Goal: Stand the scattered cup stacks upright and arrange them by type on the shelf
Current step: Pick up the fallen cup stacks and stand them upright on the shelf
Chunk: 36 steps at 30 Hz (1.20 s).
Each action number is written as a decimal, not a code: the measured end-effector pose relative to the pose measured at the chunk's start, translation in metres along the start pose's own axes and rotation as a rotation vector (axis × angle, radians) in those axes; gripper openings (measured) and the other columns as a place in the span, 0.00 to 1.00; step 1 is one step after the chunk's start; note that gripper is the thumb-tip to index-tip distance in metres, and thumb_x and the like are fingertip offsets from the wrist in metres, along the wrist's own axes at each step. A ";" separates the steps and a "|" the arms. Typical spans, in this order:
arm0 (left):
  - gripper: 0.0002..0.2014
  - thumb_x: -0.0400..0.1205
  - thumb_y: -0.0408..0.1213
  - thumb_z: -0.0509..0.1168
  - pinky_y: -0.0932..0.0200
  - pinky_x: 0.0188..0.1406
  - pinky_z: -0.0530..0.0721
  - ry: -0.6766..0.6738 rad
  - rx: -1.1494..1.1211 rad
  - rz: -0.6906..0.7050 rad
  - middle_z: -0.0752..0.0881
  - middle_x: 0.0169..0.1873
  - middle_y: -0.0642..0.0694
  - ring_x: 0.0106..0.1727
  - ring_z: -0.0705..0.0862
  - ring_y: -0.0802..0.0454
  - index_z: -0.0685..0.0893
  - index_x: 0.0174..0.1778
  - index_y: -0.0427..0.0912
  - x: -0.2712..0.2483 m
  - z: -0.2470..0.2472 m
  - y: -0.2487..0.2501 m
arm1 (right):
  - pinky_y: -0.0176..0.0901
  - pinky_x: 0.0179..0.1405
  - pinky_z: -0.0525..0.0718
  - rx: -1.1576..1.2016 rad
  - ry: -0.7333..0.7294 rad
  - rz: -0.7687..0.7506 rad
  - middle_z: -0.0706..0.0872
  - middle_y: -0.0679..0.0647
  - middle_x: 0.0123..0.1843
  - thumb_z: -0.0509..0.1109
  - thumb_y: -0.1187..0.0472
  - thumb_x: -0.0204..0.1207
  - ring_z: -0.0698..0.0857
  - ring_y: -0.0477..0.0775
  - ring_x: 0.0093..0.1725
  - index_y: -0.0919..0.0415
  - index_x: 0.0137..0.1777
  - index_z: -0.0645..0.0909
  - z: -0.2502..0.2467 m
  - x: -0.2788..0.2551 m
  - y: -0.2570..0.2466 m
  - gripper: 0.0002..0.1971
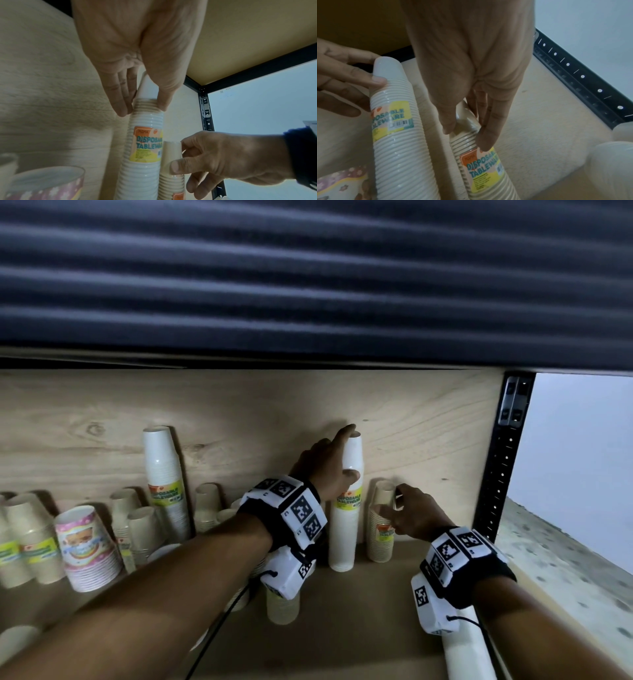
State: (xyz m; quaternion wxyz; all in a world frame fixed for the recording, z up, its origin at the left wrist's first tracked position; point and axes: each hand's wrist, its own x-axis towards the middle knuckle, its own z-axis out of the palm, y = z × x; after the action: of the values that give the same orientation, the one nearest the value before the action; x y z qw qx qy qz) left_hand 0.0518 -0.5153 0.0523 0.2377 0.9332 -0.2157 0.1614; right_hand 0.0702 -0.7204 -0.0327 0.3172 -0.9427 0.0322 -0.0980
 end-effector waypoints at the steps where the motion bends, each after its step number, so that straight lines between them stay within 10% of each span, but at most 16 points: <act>1: 0.38 0.77 0.48 0.69 0.46 0.65 0.78 -0.002 -0.001 -0.004 0.77 0.68 0.42 0.65 0.79 0.41 0.54 0.79 0.60 0.000 -0.001 0.000 | 0.57 0.54 0.88 -0.005 -0.009 0.002 0.85 0.54 0.59 0.74 0.39 0.70 0.89 0.58 0.50 0.57 0.64 0.76 -0.001 -0.001 0.000 0.29; 12: 0.44 0.77 0.49 0.70 0.43 0.60 0.79 0.164 0.091 -0.065 0.59 0.75 0.40 0.71 0.71 0.39 0.48 0.82 0.50 -0.029 -0.020 0.026 | 0.54 0.56 0.88 -0.002 -0.032 0.087 0.82 0.55 0.67 0.76 0.40 0.69 0.88 0.57 0.54 0.54 0.75 0.69 -0.025 -0.019 0.008 0.37; 16: 0.31 0.75 0.50 0.70 0.50 0.50 0.79 0.238 0.071 0.059 0.63 0.67 0.45 0.68 0.69 0.45 0.64 0.70 0.50 -0.049 -0.023 0.051 | 0.36 0.57 0.80 -0.086 -0.052 0.129 0.79 0.45 0.42 0.74 0.32 0.64 0.81 0.44 0.47 0.61 0.69 0.73 -0.049 -0.042 0.023 0.41; 23: 0.24 0.77 0.59 0.64 0.46 0.69 0.73 -0.147 0.042 0.068 0.74 0.64 0.47 0.70 0.71 0.45 0.74 0.62 0.49 -0.087 0.019 0.092 | 0.40 0.53 0.75 -0.311 0.016 0.214 0.85 0.53 0.51 0.74 0.43 0.72 0.83 0.54 0.55 0.63 0.61 0.83 -0.072 -0.100 0.056 0.26; 30: 0.34 0.70 0.67 0.63 0.50 0.52 0.81 -0.513 0.058 0.072 0.85 0.57 0.40 0.56 0.84 0.41 0.81 0.57 0.41 -0.126 0.088 0.107 | 0.47 0.56 0.82 -0.363 -0.122 0.446 0.81 0.55 0.65 0.69 0.35 0.71 0.82 0.56 0.56 0.57 0.72 0.72 -0.065 -0.154 0.064 0.35; 36: 0.56 0.65 0.76 0.65 0.52 0.52 0.78 -0.721 0.111 0.023 0.80 0.64 0.41 0.61 0.81 0.42 0.58 0.79 0.40 -0.158 0.114 0.115 | 0.41 0.41 0.74 -0.458 -0.228 0.498 0.82 0.51 0.49 0.68 0.35 0.73 0.81 0.53 0.49 0.56 0.60 0.76 -0.061 -0.185 0.064 0.27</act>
State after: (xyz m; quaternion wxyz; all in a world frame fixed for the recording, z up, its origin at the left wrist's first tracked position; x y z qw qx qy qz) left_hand -0.1153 -0.6132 -0.0633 0.0937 0.9391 -0.2873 -0.1639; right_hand -0.1233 -0.7847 -0.0546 0.1134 -0.9574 0.2466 0.0981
